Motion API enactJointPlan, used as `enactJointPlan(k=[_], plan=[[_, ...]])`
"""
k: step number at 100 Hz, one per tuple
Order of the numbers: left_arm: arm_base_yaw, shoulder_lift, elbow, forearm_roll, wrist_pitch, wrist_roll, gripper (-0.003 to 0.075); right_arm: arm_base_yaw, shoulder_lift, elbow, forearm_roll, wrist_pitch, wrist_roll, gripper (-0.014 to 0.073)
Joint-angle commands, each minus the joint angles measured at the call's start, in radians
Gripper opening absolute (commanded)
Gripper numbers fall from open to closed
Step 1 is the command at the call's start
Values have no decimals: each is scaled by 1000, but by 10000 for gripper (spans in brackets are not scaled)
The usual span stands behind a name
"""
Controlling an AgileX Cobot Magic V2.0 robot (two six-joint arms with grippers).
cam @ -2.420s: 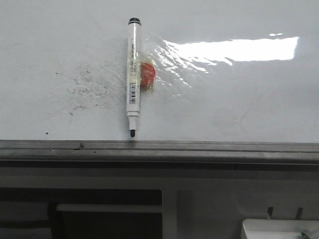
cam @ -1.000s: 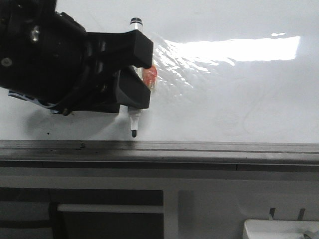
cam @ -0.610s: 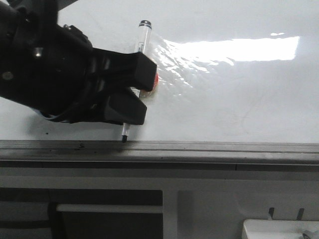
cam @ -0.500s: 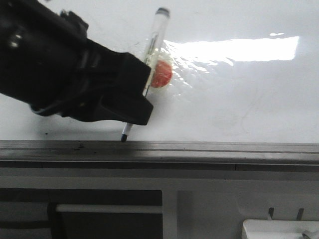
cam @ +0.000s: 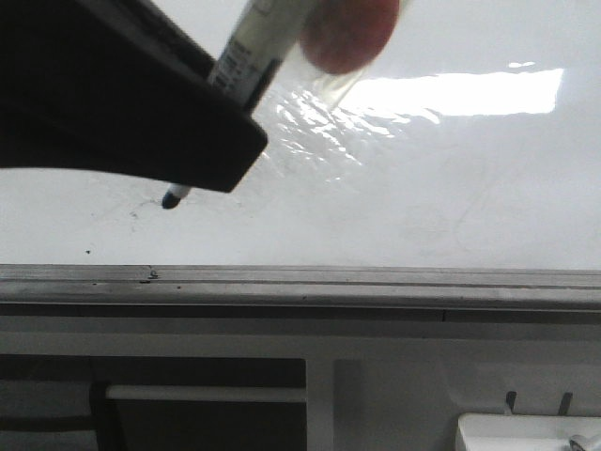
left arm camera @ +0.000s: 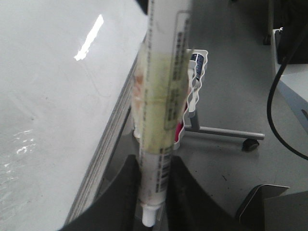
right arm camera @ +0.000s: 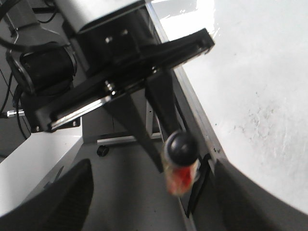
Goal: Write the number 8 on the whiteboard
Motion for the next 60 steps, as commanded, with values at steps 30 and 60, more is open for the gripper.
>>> enactJointPlan(k=[30,60], plan=[[-10,-17,-27,-11,-44,5,-20,99,159,-89,110,-67,-53,385],[-10,-17,-27,-11,-54,5,-16,111,175,-89,138,-116,-53,-59]])
